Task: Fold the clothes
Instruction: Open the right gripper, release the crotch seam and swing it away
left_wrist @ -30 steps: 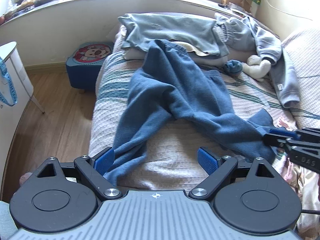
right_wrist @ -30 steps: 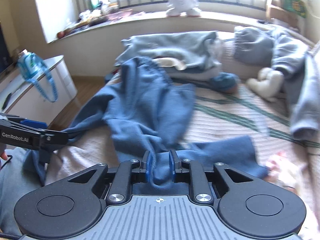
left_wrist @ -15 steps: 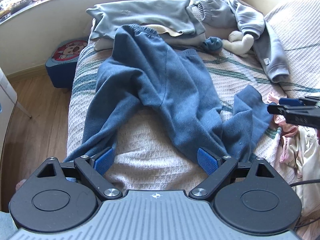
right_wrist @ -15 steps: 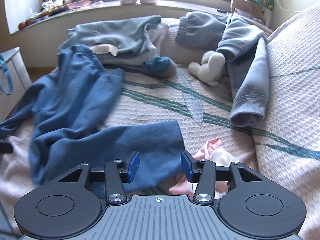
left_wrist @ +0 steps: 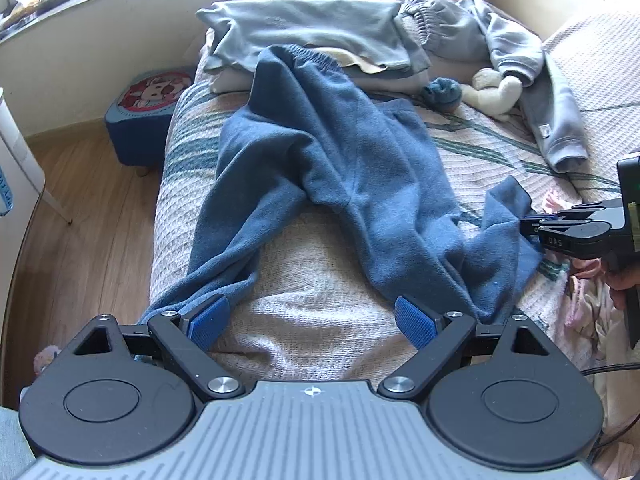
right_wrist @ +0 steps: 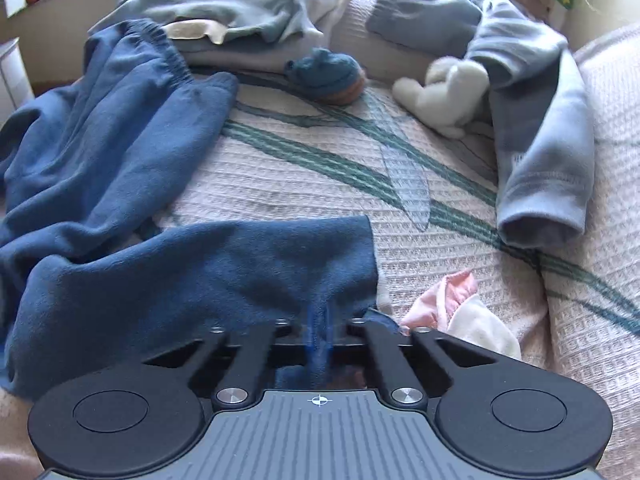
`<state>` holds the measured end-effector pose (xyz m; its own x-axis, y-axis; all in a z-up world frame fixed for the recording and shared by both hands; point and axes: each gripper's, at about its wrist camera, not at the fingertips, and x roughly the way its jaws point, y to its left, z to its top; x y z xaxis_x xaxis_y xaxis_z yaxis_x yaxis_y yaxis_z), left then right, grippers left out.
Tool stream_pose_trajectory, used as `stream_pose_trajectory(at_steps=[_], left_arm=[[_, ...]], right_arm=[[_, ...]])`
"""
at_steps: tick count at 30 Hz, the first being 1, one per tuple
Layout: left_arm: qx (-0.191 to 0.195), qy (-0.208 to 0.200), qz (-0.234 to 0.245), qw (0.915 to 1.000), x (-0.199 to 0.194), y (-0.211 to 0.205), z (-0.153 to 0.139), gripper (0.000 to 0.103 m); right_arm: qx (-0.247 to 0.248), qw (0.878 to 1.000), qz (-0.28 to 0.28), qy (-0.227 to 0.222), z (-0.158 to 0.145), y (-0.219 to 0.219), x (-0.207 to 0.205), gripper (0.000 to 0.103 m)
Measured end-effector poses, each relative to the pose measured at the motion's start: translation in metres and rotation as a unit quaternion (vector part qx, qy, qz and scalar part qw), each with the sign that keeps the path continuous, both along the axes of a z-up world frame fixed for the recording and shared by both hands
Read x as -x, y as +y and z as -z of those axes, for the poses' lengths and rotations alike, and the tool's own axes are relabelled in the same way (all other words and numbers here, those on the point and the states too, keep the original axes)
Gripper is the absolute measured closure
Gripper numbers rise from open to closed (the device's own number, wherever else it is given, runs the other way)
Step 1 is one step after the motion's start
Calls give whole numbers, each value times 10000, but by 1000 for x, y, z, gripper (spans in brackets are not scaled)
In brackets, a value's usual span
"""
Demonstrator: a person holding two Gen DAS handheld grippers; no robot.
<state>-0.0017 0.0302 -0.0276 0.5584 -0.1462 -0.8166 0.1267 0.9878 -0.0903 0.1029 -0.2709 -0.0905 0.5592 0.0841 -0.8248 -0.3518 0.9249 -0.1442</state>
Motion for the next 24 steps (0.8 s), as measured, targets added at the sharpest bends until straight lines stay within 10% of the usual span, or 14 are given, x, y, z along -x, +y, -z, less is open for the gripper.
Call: stream_pose_trajectory(at_steps=[14, 24], left_arm=[[508, -137, 433, 9977, 15, 3, -14, 13], [340, -47, 884, 9955, 32, -9, -11, 13]], right_arm=[[-528, 9867, 1075, -1096, -145, -34, 158, 102], [-675, 9505, 3030, -168, -82, -74, 240, 97]])
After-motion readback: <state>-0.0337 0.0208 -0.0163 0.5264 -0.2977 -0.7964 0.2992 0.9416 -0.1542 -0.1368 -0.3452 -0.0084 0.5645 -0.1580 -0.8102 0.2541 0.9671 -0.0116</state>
